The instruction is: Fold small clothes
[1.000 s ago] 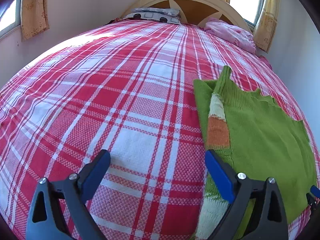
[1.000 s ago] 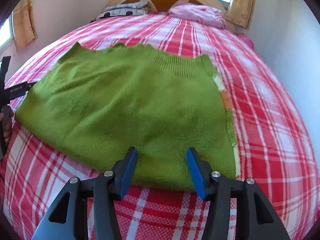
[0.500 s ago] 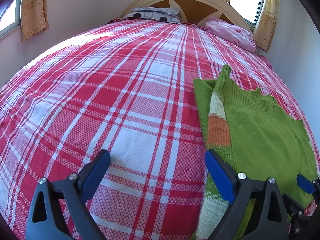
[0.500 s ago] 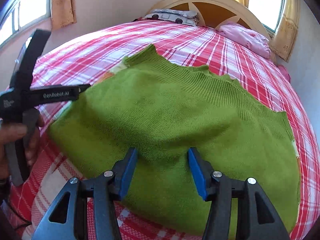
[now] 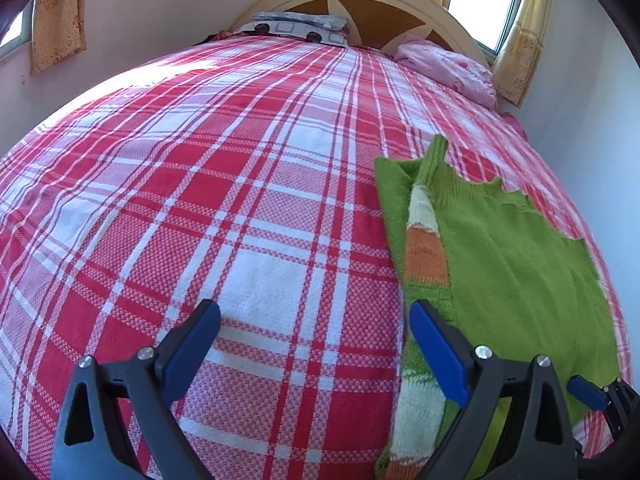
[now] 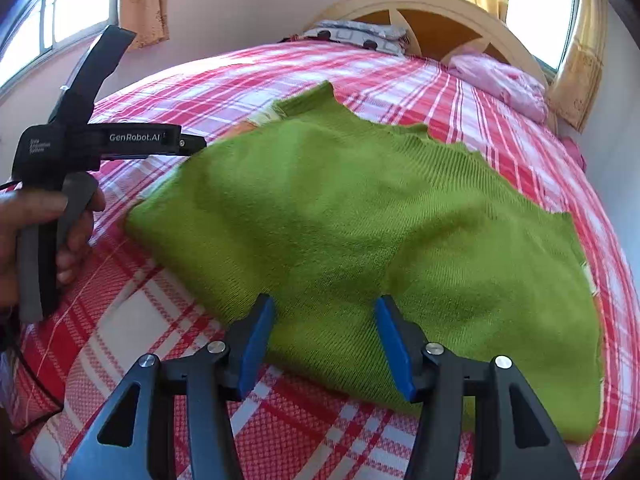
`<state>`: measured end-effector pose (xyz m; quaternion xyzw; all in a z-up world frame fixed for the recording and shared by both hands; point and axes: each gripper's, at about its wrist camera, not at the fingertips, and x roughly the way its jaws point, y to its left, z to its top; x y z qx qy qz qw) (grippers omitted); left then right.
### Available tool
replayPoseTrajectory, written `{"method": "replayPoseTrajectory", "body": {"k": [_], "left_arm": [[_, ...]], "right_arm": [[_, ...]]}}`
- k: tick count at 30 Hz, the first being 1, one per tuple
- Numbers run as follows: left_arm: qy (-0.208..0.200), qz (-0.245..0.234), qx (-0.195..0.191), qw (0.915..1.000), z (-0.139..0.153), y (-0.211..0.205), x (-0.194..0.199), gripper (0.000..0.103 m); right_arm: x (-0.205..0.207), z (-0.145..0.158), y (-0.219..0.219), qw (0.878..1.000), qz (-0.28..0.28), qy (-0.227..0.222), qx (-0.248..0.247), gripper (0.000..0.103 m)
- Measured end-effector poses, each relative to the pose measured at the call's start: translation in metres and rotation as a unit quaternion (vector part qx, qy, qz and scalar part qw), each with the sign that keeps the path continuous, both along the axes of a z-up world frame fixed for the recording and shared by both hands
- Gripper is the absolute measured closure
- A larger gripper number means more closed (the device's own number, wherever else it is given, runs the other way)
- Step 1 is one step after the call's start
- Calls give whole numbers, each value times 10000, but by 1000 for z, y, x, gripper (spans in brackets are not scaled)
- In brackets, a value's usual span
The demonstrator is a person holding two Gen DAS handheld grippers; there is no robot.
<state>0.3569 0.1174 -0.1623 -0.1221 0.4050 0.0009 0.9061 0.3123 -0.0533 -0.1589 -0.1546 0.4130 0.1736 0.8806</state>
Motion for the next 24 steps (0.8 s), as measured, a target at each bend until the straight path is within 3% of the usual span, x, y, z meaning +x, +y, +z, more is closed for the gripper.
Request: {"method": "replayPoseTrajectory", "body": {"k": [5, 12, 24], "left_arm": [[-84, -368, -209, 9991, 5, 11, 14, 5], [-72, -739, -347, 9966, 5, 10, 44, 5], [-77, -1390, -1251, 9823, 2, -10, 93, 6]], "right_arm": [[-16, 15, 20, 9979, 439, -443, -157, 48], [-27, 5, 70, 9893, 1178, -677, -536, 48], [-17, -12, 116, 9801, 1514, -783, -1022, 48]]}}
